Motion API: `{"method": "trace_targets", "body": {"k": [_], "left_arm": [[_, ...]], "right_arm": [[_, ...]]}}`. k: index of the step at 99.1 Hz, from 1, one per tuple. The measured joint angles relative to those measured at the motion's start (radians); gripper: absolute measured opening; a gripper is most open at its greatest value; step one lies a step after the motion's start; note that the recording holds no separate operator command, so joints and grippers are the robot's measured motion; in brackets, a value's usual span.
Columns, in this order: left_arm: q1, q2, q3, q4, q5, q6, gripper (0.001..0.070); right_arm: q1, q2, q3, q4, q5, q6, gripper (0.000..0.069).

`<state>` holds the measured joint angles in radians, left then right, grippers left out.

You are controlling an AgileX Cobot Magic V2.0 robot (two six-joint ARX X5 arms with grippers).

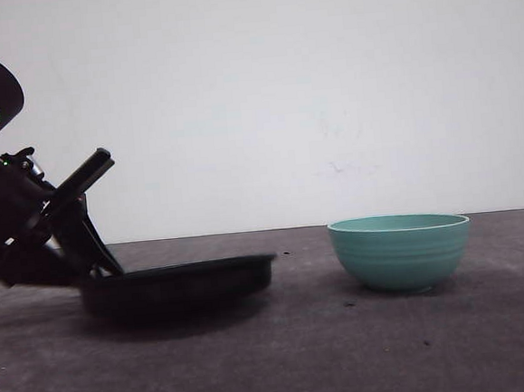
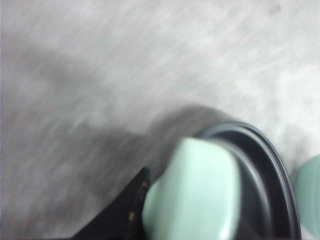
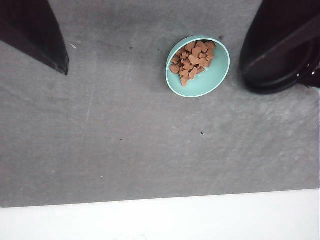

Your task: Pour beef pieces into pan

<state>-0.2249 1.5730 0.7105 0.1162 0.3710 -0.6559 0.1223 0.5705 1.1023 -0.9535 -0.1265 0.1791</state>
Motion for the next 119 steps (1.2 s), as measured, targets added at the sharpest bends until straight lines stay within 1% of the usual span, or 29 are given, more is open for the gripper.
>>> {"method": "trace_targets", "body": {"k": [14,24,32,39,44,51,60,72,79,87,96,110,119], "left_arm": [[-0.002,-0.01,0.0,-0.009,-0.007,0.0,0.0049],[-0.03,-0.052,0.0,-0.039,-0.011,0.012,0.0049],[-0.07,-0.116,0.0,-0.071,-0.01,0.021,0.0049],[-0.113,-0.18,0.0,-0.089,-0.009,0.028,0.0049],[-0.145,-0.224,0.0,-0.096,-0.008,0.028,0.0049],[-0.192,-0.276,0.0,-0.106,-0.005,0.026,0.0049],[-0.245,-0.334,0.0,-0.114,-0.001,0.006,0.0049],[-0.284,-0.39,0.0,-0.124,0.003,-0.026,0.0049],[-0.295,-0.42,0.0,-0.148,0.004,-0.04,0.0049],[-0.296,-0.446,0.0,-0.195,-0.005,-0.044,0.0049],[-0.286,-0.465,0.0,-0.253,-0.026,-0.039,0.0049],[-0.259,-0.489,0.0,-0.316,-0.029,-0.017,0.0049],[-0.257,-0.503,0.0,-0.327,-0.03,-0.009,0.0049]], "right_arm": [[0.0,0.003,0.0,0.001,0.019,0.0,0.0683],[0.0,0.029,-0.01,0.027,0.011,0.0,0.0683],[0.0,0.08,-0.041,0.071,-0.046,0.0,0.0682],[-0.001,0.157,-0.082,0.112,-0.13,0.0,0.0675],[-0.001,0.222,-0.105,0.142,-0.192,0.0,0.0645],[-0.001,0.333,-0.122,0.195,-0.259,0.0,0.0584],[0.0,0.487,-0.123,0.259,-0.273,0.0,0.0519],[-0.001,0.665,-0.123,0.338,-0.294,0.001,0.0444],[-0.004,0.762,-0.123,0.37,-0.328,0.001,0.0409],[-0.003,0.862,-0.123,0.389,-0.368,0.002,0.0388],[0.003,0.955,-0.123,0.399,-0.373,0.002,0.0356],[0.009,1.035,-0.124,0.436,-0.373,0.006,0.0318],[0.009,1.054,-0.124,0.476,-0.371,0.018,0.0268]]}}
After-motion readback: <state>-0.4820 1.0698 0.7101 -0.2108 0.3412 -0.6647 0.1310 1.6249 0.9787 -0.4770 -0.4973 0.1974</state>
